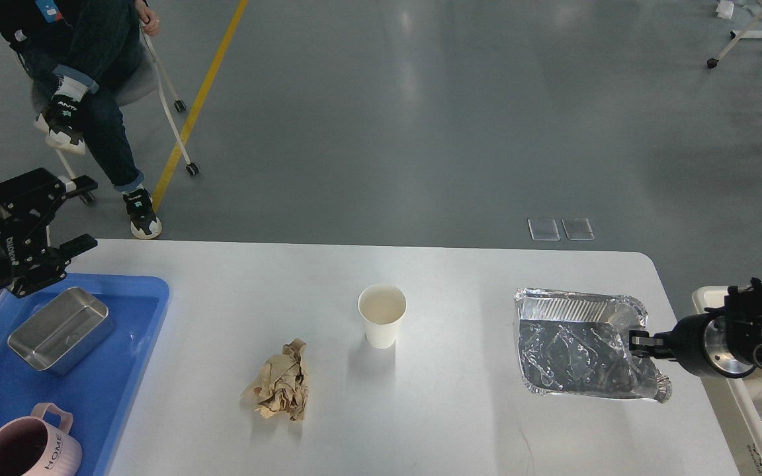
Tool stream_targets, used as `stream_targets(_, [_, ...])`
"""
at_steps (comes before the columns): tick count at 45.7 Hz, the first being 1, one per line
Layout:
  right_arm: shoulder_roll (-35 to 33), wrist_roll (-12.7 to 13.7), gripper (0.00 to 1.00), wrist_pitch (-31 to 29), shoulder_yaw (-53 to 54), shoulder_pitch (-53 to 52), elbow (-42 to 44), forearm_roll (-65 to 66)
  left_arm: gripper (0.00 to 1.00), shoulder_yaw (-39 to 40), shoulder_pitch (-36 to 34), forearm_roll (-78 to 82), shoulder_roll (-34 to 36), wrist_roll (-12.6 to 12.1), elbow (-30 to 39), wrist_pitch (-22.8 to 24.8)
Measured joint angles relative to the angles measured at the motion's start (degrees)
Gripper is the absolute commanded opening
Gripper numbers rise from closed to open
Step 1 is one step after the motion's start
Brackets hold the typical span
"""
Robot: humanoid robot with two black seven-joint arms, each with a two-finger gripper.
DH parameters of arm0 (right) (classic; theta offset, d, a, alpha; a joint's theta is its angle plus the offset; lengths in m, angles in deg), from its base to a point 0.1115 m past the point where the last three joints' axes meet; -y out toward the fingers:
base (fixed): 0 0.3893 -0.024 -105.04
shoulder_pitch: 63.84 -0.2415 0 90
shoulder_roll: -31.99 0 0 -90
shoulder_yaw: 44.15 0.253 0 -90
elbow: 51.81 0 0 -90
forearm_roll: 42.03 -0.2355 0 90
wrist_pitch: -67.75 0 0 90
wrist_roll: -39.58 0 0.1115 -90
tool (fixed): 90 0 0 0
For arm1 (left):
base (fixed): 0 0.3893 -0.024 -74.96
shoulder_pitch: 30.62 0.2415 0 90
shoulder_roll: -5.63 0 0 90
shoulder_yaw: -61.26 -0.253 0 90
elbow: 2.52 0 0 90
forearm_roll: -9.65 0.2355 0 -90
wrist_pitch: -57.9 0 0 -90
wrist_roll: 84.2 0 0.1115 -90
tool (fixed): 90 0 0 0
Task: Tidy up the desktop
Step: 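Raise the left gripper up out of the blue bin, then reach the left gripper to the white paper cup and grasp it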
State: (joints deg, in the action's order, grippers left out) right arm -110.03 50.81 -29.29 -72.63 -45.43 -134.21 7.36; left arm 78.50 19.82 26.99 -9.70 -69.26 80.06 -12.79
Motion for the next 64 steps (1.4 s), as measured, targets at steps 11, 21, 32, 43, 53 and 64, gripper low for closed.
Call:
stream_targets(11, [-0.5, -0.1, 0.00, -0.2, 0.0, -0.3, 0.0, 0.1, 0.97, -4.5, 1.1, 1.6, 21.6, 2.0, 5.7, 10.5])
stream_targets(21, [-0.4, -0.1, 0.00, -0.2, 0.0, -0.3, 0.0, 0.1, 0.97, -3.8, -0.8, 4.5, 29.9, 5.8, -4.3, 19.5])
stream_targets(32, [-0.4, -0.1, 0.00, -0.2, 0.0, -0.4, 0.1, 0.1, 0.97, -3.2, -3.2, 8.7, 26.1, 4.0, -10.4, 22.0])
stream_targets(43, [-0.7, -0.1, 0.00, -0.2, 0.2, -0.4, 0.1, 0.1, 0.97, -0.2, -10.7, 18.3, 11.4, -6.1, -11.3, 21.8])
stream_targets(53, [-1.5, -0.1, 0.00, -0.2, 0.4, -0.2, 0.0, 0.1, 0.97, -0.1, -18.8, 21.0, -8.5, -24.8, -19.7, 22.3])
stream_targets(64, [-2.1, -0.2, 0.00, -0.2, 0.5, 0.0, 0.0, 0.1, 0.98, -0.2, -24.4, 21.0, -30.3, -37.2, -30.7, 23.8])
